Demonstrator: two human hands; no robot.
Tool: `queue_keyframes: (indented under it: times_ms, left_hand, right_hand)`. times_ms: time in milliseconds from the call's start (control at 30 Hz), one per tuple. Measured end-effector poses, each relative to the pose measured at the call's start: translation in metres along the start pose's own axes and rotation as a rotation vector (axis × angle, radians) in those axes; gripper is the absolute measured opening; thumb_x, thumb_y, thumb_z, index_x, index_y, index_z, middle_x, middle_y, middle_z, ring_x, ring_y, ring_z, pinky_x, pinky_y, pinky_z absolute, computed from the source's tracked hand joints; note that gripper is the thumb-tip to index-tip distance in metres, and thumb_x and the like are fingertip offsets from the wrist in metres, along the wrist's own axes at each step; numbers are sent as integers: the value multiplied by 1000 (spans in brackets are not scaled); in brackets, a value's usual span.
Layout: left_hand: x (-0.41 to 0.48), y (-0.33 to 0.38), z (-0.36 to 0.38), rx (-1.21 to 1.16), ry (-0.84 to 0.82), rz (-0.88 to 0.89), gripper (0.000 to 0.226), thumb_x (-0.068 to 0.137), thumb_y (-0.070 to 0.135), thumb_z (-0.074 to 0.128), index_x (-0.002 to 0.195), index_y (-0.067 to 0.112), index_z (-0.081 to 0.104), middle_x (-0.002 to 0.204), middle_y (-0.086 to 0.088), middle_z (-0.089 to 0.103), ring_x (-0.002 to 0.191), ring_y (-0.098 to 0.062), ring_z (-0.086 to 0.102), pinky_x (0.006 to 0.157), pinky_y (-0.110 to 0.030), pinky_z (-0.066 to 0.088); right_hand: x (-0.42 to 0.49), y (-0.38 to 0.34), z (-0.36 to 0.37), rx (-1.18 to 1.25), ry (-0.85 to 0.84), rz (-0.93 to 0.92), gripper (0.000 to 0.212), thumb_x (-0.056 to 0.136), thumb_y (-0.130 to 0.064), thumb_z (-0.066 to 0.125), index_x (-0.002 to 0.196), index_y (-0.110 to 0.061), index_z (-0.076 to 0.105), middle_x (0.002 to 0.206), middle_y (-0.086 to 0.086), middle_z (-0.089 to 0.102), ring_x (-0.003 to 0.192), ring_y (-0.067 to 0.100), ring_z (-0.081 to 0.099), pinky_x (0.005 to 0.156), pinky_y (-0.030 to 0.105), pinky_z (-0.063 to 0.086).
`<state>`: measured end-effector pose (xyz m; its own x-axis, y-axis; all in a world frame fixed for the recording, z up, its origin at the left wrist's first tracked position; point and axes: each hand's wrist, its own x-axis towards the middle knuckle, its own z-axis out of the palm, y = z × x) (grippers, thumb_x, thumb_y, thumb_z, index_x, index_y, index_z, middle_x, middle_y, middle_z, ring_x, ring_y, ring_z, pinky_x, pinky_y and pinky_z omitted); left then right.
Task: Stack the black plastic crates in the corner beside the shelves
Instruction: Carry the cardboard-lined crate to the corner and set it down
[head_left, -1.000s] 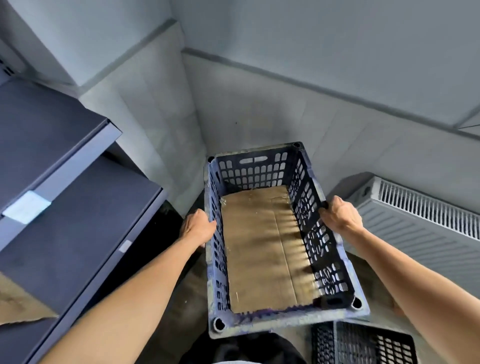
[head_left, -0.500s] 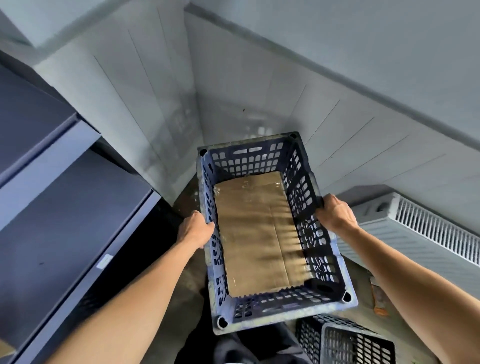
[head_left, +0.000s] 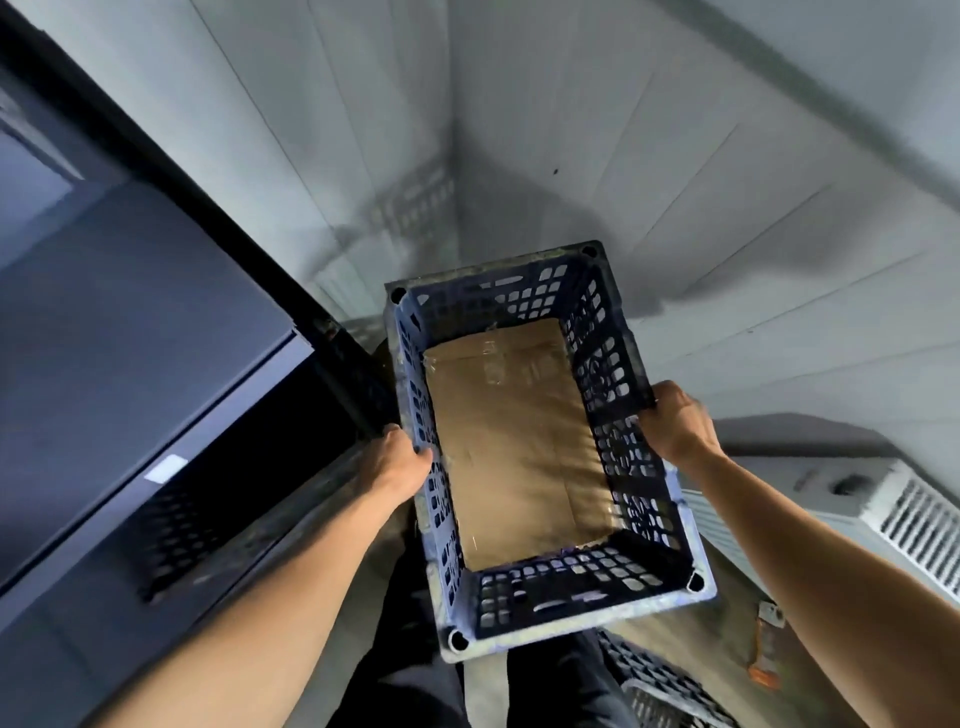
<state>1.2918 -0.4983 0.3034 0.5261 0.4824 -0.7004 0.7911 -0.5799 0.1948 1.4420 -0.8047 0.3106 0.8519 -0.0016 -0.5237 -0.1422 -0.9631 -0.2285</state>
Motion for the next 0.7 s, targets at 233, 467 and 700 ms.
queue_keyframes:
  times_ms: [233, 467, 700]
  left_hand:
    - [19, 4, 63, -57, 24, -97, 16, 94, 19, 61, 90, 4, 58, 76, -9, 64, 66, -25, 65, 55, -32, 51]
    - [71, -2, 130, -113, -2, -149, 15, 93, 20, 55, 92, 5, 57, 72, -8, 66, 60, -22, 66, 46, -24, 42]
    - [134, -5, 225, -139, -19, -188, 20, 94, 22, 55, 98, 3, 49, 81, -13, 65, 63, -24, 62, 47, -28, 40]
  right_hand:
    - [62, 19, 35, -14, -40, -119, 22, 89, -23, 51, 108, -14, 58, 97, 12, 64, 80, 31, 59, 68, 39, 52]
    - [125, 34, 85, -71, -61, -141, 20, 87, -18, 52, 105, -22, 59, 92, 6, 64, 80, 28, 61, 71, 42, 55]
    - [200, 62, 154, -68, -124, -194, 35, 80, -15, 56, 114, -21, 60, 101, 8, 64, 87, 30, 61, 77, 38, 55]
